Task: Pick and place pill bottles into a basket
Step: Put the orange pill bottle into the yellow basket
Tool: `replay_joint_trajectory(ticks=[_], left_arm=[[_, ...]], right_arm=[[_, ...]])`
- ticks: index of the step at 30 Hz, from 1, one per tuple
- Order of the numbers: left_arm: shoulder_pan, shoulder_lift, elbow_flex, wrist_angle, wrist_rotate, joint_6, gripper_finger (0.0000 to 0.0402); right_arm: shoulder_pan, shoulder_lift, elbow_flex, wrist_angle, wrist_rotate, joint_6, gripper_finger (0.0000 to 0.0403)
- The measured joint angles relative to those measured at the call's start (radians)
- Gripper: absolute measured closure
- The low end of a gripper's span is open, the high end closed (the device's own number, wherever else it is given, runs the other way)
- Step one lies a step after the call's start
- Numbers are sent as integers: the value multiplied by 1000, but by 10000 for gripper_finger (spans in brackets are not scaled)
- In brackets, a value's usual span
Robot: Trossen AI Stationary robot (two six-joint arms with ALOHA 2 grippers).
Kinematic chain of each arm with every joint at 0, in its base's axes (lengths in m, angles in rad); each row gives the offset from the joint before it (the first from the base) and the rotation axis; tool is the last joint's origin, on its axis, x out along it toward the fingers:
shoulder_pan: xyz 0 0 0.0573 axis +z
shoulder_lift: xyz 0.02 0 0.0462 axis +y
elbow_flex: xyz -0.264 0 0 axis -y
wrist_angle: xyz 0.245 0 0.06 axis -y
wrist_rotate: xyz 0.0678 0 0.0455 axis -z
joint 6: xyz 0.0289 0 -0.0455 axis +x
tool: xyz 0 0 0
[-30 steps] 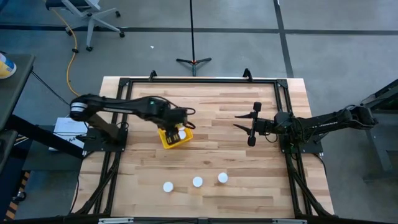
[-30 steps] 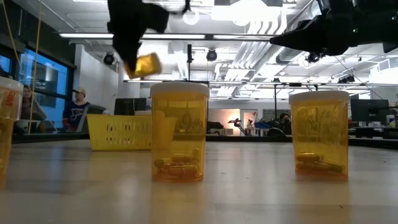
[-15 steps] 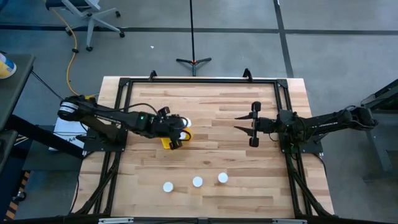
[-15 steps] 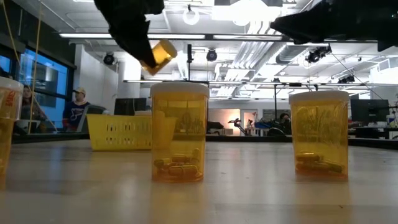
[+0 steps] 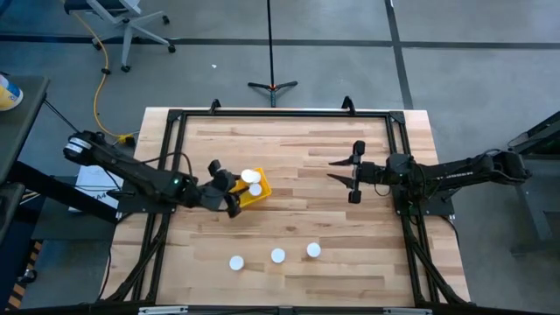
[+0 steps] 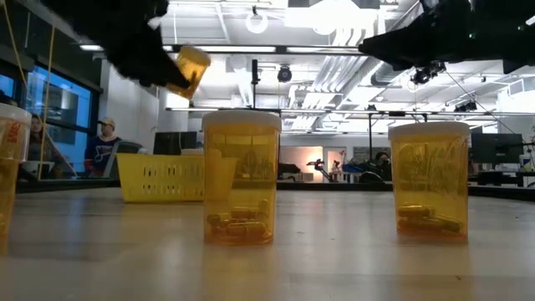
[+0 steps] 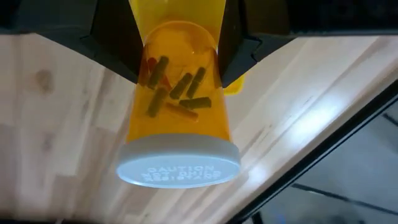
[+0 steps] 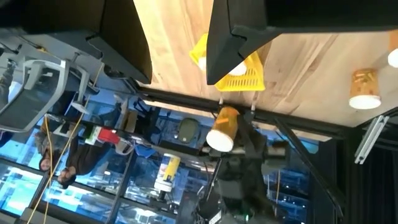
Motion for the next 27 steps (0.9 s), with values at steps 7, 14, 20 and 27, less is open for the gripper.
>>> replay_joint_trajectory(ticks=[7, 14, 20, 27], left_arm=[[-3, -1, -123, 251, -38, 34, 188], [-3, -2, -135, 362, -35, 147, 188], [-3, -2, -135, 402, -1, 188, 188], [-3, -1, -135, 451, 25, 244, 188]], right_arm=[[0, 16, 0, 77, -45, 32, 259], [-50, 189, 7, 252, -64, 90, 243], [-79, 391, 157, 285, -114, 174, 158], [-78, 671, 426, 287, -248, 245, 95]])
